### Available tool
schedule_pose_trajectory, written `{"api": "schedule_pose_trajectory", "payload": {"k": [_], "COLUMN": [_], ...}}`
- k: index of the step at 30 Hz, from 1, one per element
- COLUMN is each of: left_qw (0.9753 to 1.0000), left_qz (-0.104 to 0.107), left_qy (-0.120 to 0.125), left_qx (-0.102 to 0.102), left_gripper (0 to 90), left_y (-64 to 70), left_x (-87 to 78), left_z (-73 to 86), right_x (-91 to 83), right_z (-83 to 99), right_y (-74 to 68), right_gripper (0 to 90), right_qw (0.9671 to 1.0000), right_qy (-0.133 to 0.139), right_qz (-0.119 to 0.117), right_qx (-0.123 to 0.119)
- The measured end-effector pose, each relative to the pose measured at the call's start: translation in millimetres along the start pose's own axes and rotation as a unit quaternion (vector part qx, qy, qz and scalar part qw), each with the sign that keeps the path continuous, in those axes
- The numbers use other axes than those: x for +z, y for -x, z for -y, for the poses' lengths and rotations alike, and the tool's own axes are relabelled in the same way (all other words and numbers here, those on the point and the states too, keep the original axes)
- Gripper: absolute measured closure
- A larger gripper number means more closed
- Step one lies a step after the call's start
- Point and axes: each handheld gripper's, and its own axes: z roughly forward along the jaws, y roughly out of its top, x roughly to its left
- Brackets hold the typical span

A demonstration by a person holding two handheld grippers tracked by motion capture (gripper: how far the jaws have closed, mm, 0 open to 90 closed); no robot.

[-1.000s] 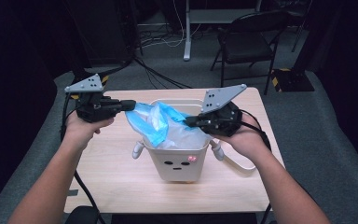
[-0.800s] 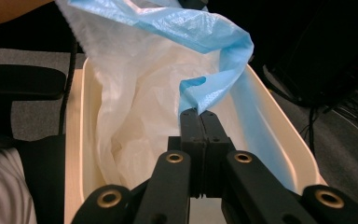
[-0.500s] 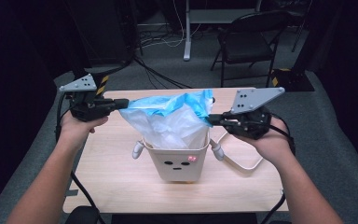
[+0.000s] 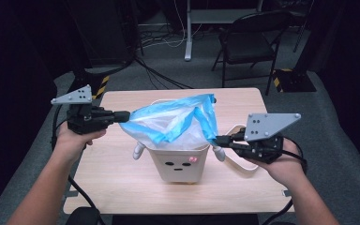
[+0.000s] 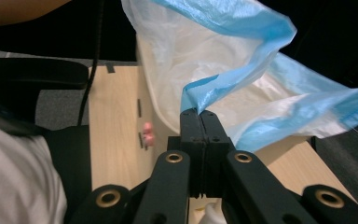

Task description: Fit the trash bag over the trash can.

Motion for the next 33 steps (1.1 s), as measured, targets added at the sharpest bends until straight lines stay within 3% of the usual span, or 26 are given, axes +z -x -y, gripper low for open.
{"api": "schedule_pose_trajectory", "payload": {"k": [4, 10, 16, 22, 24, 26, 29, 30, 31, 33], "left_qw": [0.9998, 0.9998, 0.9997, 0.9982, 0.9980, 0.9982, 0.9988, 0.9991, 0.9993, 0.9993], "left_qz": [-0.003, -0.002, -0.005, -0.024, -0.029, -0.028, -0.019, -0.017, -0.021, -0.027], "left_qy": [-0.012, -0.016, -0.023, -0.055, -0.055, -0.049, -0.037, -0.028, -0.018, -0.013], "left_qx": [0.016, 0.013, -0.001, -0.002, -0.011, -0.021, -0.026, -0.028, -0.026, -0.023], "left_gripper": [89.0, 89.0, 89.0, 89.0, 88.7, 83.8, 67.3, 67.3, 57.6, 54.6], "left_y": [10.2, 12.3, 7.8, 0.8, -3.8, -8.3, -8.3, -7.9, -6.8, -6.3], "left_x": [-1.2, -3.1, -4.2, 5.6, 8.6, 11.5, 11.4, 10.4, 7.7, 4.0], "left_z": [3.1, 11.0, 23.0, 31.8, 33.8, 33.8, 31.7, 29.8, 25.9, 21.9], "right_x": [1.2, 2.7, 5.9, 11.1, 10.6, 9.8, 9.3, 9.2, 9.5, 10.2], "right_z": [4.7, 18.3, 34.6, 53.1, 54.6, 53.6, 51.8, 50.9, 49.2, 48.2], "right_y": [-8.8, -15.6, -13.4, -2.9, -0.8, -1.2, -2.6, -3.1, -3.8, -4.0], "right_gripper": [89.9, 89.9, 89.9, 89.9, 89.9, 89.8, 89.8, 89.8, 89.7, 89.8], "right_qw": [1.0000, 0.9998, 0.9994, 0.9980, 0.9979, 0.9982, 0.9983, 0.9985, 0.9986, 0.9986], "right_qy": [-0.001, -0.004, -0.013, -0.026, -0.022, -0.017, -0.015, -0.013, -0.013, -0.014], "right_qz": [-0.009, -0.017, -0.018, -0.010, -0.010, -0.008, -0.008, -0.010, -0.010, -0.010], "right_qx": [0.000, 0.007, 0.028, 0.056, 0.060, 0.058, 0.055, 0.053, 0.050, 0.049]}}
